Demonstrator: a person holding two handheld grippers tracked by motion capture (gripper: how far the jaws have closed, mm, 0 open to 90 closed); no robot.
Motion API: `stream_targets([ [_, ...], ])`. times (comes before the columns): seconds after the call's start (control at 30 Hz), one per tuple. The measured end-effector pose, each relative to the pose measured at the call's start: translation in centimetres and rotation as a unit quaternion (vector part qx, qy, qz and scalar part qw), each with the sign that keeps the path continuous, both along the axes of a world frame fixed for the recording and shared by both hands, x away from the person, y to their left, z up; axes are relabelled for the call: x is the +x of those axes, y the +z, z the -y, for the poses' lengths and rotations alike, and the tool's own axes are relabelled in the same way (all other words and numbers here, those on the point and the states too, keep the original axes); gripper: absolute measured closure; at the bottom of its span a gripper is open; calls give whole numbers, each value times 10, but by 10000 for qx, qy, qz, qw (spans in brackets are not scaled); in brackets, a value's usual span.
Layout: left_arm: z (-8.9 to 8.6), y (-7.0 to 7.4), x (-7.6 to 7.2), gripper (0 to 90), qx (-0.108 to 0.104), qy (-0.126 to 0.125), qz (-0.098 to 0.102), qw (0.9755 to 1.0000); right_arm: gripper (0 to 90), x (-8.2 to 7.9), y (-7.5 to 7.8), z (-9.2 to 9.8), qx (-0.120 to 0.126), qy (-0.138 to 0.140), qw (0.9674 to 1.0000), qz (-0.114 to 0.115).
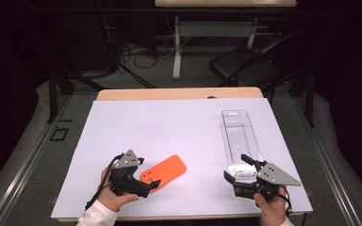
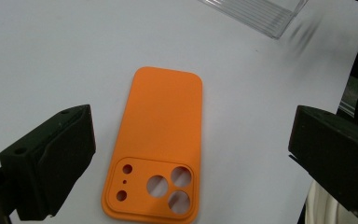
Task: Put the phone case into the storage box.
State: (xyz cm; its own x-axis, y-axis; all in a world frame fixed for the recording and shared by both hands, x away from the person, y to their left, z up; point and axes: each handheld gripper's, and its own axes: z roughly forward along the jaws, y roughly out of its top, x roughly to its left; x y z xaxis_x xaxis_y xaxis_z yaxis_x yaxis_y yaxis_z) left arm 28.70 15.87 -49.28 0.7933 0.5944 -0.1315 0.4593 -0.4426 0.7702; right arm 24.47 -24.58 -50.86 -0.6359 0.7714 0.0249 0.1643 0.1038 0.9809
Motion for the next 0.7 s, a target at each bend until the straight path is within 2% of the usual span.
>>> stream_targets([
  [0.3,8,5,12,6,59,-18,-52,10000,150,0,-1,-1,2,21,10000,6],
  [0.53,14,2,21,7,146,-54,-97,9998,150,0,-1,-1,-1,27,10000,-5],
  [0.7,16,-2,27,7,291,-80,-214,9993,150,0,-2,-1,27,23,10000,-47],
])
